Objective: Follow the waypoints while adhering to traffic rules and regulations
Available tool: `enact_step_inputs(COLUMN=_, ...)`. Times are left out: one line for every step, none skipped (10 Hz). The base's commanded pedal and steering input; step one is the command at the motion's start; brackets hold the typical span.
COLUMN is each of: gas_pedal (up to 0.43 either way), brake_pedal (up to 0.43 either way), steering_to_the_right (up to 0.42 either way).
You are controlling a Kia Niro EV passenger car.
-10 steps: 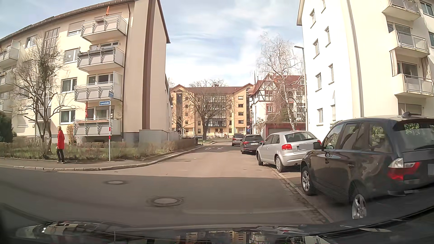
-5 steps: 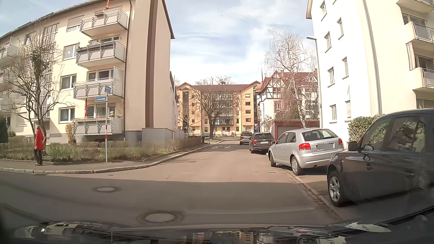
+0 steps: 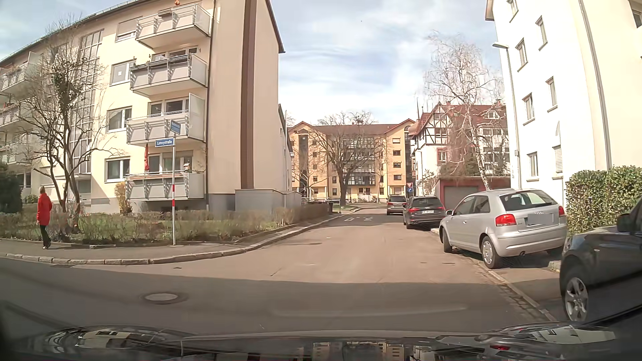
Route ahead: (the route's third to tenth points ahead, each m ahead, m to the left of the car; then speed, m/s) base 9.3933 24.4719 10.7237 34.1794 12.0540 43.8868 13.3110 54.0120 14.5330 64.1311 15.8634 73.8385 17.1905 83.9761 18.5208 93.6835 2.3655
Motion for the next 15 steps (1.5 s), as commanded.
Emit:
enact_step_inputs(gas_pedal=0.008, brake_pedal=0.0, steering_to_the_right=-0.431)
enact_step_inputs(gas_pedal=0.087, brake_pedal=0.0, steering_to_the_right=-0.467)
enact_step_inputs(gas_pedal=0.118, brake_pedal=0.0, steering_to_the_right=-0.501)
enact_step_inputs(gas_pedal=0.138, brake_pedal=0.0, steering_to_the_right=-0.543)
enact_step_inputs(gas_pedal=0.157, brake_pedal=0.0, steering_to_the_right=-0.576)
enact_step_inputs(gas_pedal=0.169, brake_pedal=0.0, steering_to_the_right=-0.605)
enact_step_inputs(gas_pedal=0.169, brake_pedal=0.0, steering_to_the_right=-0.634)
enact_step_inputs(gas_pedal=0.169, brake_pedal=0.0, steering_to_the_right=-0.652)
enact_step_inputs(gas_pedal=0.169, brake_pedal=0.0, steering_to_the_right=-0.66)
enact_step_inputs(gas_pedal=0.169, brake_pedal=0.0, steering_to_the_right=-0.66)
enact_step_inputs(gas_pedal=0.169, brake_pedal=0.0, steering_to_the_right=-0.661)
enact_step_inputs(gas_pedal=0.169, brake_pedal=0.0, steering_to_the_right=-0.66)
enact_step_inputs(gas_pedal=0.169, brake_pedal=0.0, steering_to_the_right=-0.657)
enact_step_inputs(gas_pedal=0.169, brake_pedal=0.0, steering_to_the_right=-0.656)
enact_step_inputs(gas_pedal=0.169, brake_pedal=0.0, steering_to_the_right=-0.655)
